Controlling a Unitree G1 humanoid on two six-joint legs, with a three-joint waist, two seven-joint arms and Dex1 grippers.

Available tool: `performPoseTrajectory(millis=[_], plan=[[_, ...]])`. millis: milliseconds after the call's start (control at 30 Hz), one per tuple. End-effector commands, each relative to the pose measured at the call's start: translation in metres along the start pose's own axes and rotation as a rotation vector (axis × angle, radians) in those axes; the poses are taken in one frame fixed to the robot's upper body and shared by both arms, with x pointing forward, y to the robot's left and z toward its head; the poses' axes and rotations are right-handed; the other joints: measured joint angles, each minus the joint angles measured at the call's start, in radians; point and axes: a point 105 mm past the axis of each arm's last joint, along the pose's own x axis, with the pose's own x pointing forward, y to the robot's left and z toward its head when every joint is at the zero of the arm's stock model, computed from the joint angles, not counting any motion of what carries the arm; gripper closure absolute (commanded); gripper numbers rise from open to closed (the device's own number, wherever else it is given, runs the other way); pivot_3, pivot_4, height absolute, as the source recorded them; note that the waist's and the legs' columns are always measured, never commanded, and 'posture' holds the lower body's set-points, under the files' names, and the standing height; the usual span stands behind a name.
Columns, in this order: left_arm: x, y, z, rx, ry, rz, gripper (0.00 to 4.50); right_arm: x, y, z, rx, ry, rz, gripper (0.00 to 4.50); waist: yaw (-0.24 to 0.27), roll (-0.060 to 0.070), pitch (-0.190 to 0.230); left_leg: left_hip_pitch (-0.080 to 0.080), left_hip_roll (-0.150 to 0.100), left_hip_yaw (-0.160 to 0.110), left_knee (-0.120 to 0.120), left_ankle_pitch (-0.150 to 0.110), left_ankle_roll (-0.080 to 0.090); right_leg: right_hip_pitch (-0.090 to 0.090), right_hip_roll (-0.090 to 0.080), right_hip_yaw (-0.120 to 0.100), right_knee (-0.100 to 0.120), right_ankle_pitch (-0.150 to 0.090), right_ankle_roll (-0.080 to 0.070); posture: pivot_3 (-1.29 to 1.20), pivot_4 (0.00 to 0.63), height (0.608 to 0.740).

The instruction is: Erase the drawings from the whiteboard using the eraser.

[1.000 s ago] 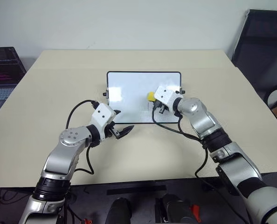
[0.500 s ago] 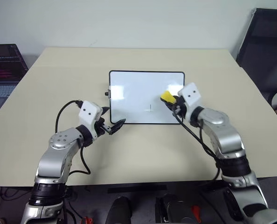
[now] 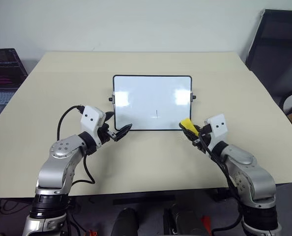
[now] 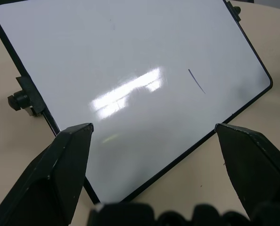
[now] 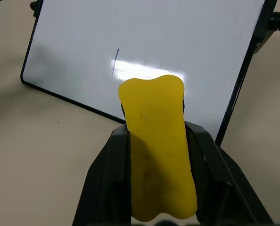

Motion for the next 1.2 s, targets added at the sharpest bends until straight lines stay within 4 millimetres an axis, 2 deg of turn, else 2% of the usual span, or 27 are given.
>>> performPoseTrajectory(millis=[33,167,300,400,600,800,1000,1200], plan=[[-0.004,0.002,0.017,0.035,-0.059,-0.019,0.00,-0.002,0.014,0.020,-0.072,-0.093,0.079,3.33,0.000,0.000,0.000,0.000,0.000,0.000,0.000,0.000,0.000,0.000,0.000,0.000,0.000,0.000,0.000,0.00,0.150,0.740],[-0.007,0.001,0.011,0.039,-0.035,-0.042,0.00,0.000,0.027,0.020,-0.162,-0.104,0.174,3.33,0.000,0.000,0.000,0.000,0.000,0.000,0.000,0.000,0.000,0.000,0.000,0.000,0.000,0.000,0.000,0.00,0.150,0.740],[-0.007,0.000,0.009,0.046,-0.019,-0.065,0.00,0.006,0.032,0.017,-0.236,-0.080,0.221,3.33,0.000,0.000,0.000,0.000,0.000,0.000,0.000,0.000,0.000,0.000,0.000,0.000,0.000,0.000,0.000,0.00,0.150,0.740],[-0.007,-0.003,0.006,0.066,0.004,-0.099,0.00,0.024,0.030,0.022,-0.401,-0.047,0.237,3.33,-0.003,0.000,0.000,0.001,0.000,0.001,0.001,0.000,0.000,0.000,0.000,0.001,0.000,0.000,0.000,0.00,0.150,0.740],[-0.007,-0.007,0.005,0.084,0.009,-0.127,0.00,0.059,0.016,0.048,-0.485,-0.062,0.177,3.33,0.000,-0.001,0.000,0.000,0.000,0.000,0.000,0.000,0.000,0.000,0.001,0.000,0.000,0.000,0.000,0.00,0.150,0.740],[-0.005,-0.009,0.001,0.091,0.012,-0.144,0.00,0.093,0.012,0.053,-0.686,-0.010,0.171,3.33,0.000,-0.001,0.001,0.000,0.000,0.001,0.000,0.000,0.000,0.000,0.000,0.000,0.000,0.000,0.000,0.00,0.150,0.740],[-0.004,-0.012,-0.004,0.088,0.012,-0.151,0.00,0.114,0.005,0.047,-0.771,0.055,0.165,3.33,0.000,-0.001,0.001,0.000,0.000,0.001,0.000,0.000,0.000,-0.001,0.000,0.000,0.000,0.003,-0.005,0.00,0.150,0.740],[-0.004,-0.016,-0.006,0.079,0.007,-0.153,0.00,0.103,0.006,0.014,-0.881,0.211,0.299,3.33,0.000,-0.001,0.000,0.000,0.000,0.000,0.000,0.000,0.000,0.000,0.000,0.000,0.001,0.003,-0.005,0.00,0.150,0.740]])
